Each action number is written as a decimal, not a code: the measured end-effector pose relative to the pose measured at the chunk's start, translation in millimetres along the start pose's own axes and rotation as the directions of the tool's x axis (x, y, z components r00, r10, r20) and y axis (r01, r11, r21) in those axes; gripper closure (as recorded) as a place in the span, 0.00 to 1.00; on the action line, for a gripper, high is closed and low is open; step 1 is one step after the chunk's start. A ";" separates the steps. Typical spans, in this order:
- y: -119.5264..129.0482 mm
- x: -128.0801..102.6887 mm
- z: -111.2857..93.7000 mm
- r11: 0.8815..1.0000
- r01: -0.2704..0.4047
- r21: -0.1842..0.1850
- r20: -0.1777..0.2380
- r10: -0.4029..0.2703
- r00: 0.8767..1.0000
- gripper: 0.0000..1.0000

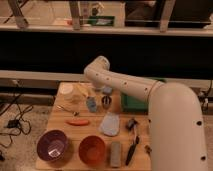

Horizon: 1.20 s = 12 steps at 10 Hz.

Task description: Place sponge in purple bowl

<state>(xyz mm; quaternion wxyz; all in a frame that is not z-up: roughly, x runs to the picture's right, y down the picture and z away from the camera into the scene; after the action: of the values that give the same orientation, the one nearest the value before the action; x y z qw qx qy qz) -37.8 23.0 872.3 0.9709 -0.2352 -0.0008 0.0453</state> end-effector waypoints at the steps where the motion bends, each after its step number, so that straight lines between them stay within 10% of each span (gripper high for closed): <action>1: -1.6 -3.4 -1.8 1.000 -0.002 0.010 0.008 0.002 1.000 0.20; 6: -30.1 -44.8 0.6 0.999 0.007 0.050 0.038 -0.009 0.999 0.20; 12: -104.0 -34.5 35.0 0.996 -0.047 0.077 -0.023 0.049 0.999 0.20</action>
<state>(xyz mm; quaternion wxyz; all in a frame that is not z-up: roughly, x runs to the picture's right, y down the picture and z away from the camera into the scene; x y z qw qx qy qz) -63.8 -56.2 951.5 0.9778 -0.1982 0.0186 0.0655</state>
